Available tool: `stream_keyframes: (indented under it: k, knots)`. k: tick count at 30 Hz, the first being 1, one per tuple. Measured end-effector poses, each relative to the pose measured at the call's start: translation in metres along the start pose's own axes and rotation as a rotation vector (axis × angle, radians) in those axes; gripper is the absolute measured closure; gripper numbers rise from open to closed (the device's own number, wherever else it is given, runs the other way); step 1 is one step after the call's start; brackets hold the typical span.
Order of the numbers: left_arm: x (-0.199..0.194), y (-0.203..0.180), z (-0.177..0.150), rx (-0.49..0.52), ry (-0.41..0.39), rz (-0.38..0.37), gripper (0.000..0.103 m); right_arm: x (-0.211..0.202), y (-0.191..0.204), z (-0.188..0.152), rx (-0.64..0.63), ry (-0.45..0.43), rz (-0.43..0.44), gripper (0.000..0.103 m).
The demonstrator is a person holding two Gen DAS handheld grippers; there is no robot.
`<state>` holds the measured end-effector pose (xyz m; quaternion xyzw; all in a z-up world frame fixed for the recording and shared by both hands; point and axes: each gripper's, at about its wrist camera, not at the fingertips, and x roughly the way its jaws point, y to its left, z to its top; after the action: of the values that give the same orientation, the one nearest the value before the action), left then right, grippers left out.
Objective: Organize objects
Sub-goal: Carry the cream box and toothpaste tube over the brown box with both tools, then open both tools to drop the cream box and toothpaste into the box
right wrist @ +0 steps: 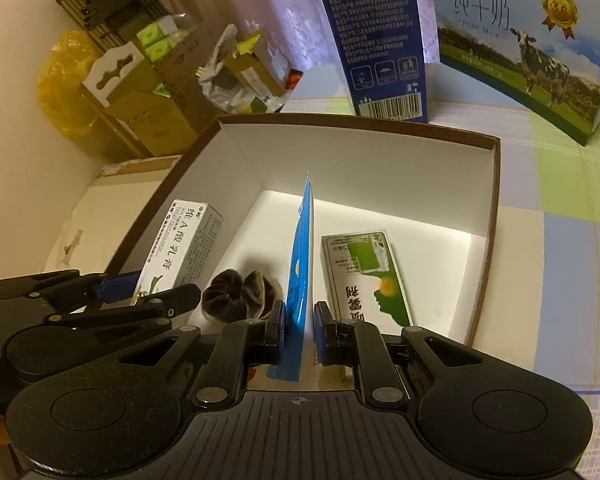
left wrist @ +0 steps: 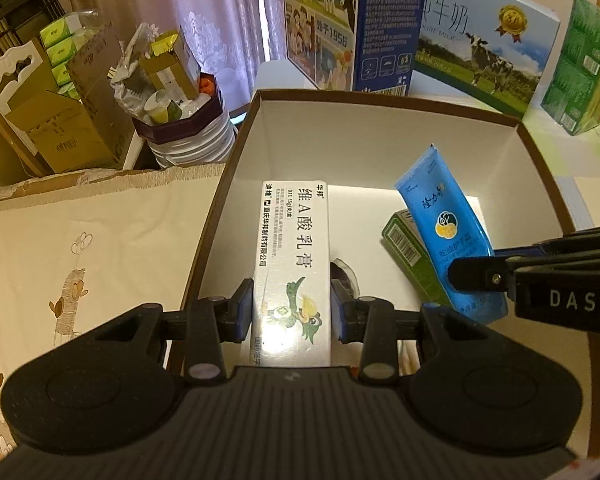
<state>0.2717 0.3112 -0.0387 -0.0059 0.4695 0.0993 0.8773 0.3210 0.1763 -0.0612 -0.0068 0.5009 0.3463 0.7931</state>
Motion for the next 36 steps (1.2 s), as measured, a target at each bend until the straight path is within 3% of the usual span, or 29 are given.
stream_keyframes:
  k: [9, 12, 25, 29, 32, 36]
  knots:
    - [0.015, -0.001, 0.012, 0.006, -0.008, -0.003, 0.068, 0.014, 0.000, 0.008, 0.017, 0.013, 0.000, 0.092]
    - [0.013, 0.000, 0.017, 0.011, -0.039, 0.004, 0.056, 0.015, -0.001, 0.012, 0.025, 0.001, 0.015, 0.092]
    - [0.007, 0.002, 0.016, 0.008, -0.045, 0.004, 0.052, 0.010, -0.003, 0.021, 0.062, -0.059, 0.073, 0.092]
    - [0.001, 0.003, 0.013, 0.002, -0.048, -0.002, 0.042, 0.004, -0.004, 0.020, 0.060, -0.063, 0.068, 0.091]
    - [-0.006, 0.003, 0.009, -0.002, -0.054, -0.002, 0.037, -0.004, -0.003, 0.017, 0.040, -0.065, 0.056, 0.080]
    - [-0.016, 0.003, 0.003, -0.012, -0.051, -0.008, 0.030, -0.019, -0.001, 0.008, -0.001, -0.088, 0.036, 0.043]
